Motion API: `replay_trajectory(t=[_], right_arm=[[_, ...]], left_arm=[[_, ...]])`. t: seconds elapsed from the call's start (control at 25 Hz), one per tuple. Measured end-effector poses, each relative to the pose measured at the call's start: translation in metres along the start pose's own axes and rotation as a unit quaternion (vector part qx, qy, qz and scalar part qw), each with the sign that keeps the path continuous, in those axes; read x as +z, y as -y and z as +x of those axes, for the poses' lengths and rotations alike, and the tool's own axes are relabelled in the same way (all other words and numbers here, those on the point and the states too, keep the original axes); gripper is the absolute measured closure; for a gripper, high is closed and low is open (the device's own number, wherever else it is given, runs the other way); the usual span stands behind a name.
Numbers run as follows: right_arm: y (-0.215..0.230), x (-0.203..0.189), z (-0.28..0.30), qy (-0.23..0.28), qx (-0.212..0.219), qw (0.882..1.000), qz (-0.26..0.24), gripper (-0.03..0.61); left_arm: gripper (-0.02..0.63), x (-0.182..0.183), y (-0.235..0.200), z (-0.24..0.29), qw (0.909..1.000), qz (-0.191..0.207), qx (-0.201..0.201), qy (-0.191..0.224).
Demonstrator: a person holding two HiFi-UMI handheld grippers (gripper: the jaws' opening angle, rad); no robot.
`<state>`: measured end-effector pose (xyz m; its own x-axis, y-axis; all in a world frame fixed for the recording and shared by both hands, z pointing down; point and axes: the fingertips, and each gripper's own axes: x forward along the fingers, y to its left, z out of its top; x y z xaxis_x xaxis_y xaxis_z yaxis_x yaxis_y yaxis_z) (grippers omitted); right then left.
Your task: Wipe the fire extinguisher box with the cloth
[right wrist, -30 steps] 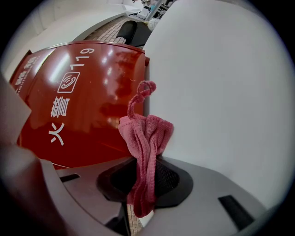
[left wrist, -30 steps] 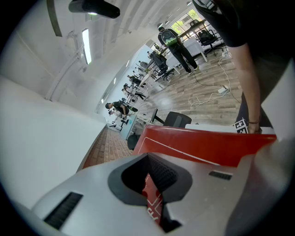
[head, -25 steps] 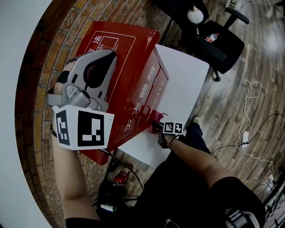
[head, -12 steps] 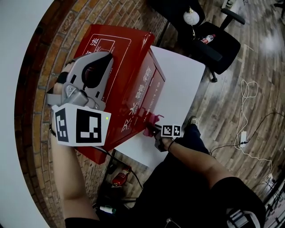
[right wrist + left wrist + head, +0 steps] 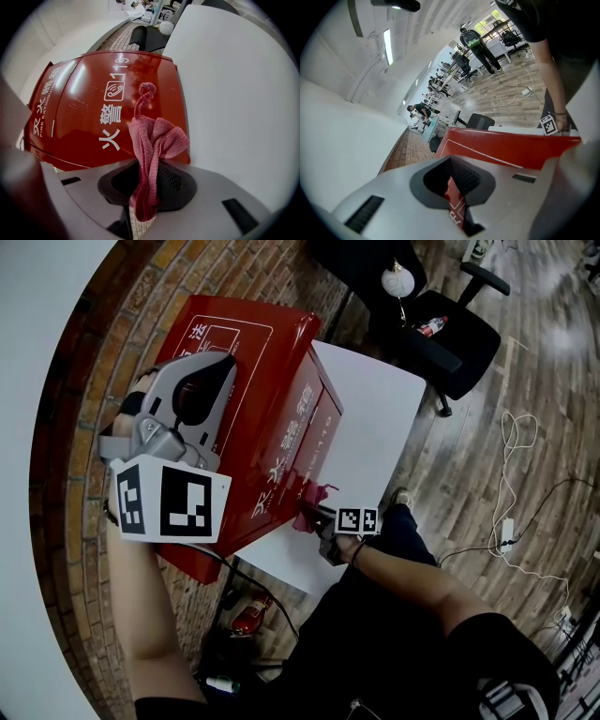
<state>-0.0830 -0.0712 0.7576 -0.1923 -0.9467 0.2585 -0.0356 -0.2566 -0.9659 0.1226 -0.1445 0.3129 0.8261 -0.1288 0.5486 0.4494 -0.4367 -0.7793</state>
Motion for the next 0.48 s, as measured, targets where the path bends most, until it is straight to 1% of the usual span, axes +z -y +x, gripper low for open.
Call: replay_trajectory(t=[0.48], right_arm=[[-0.048, 0.001, -0.012, 0.012, 0.045, 0.999, 0.003, 0.477]], left_arm=[[0.583, 0.0, 0.0, 0.0, 1.0, 0.001, 0.0, 0.0]])
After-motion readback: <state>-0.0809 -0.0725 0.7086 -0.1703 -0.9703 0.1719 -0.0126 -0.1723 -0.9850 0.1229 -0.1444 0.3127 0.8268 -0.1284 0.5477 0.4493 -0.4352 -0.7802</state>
